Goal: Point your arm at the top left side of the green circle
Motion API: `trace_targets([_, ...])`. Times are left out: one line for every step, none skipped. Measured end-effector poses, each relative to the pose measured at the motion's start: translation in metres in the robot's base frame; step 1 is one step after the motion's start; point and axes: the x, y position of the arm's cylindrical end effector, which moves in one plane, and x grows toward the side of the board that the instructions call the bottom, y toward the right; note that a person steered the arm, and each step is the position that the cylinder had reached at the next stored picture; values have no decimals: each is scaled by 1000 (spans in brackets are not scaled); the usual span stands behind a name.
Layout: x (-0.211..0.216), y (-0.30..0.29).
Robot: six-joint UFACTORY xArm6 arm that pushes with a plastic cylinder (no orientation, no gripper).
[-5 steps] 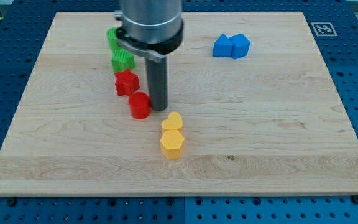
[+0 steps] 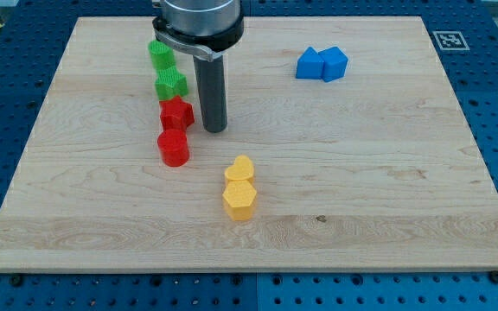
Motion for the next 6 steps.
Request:
trace_targets([-29, 0])
trace_targets([-76, 0])
trace_targets([-134, -3])
trace_targets([-190, -27])
trace_targets([-224, -99])
trace_targets([-212, -149])
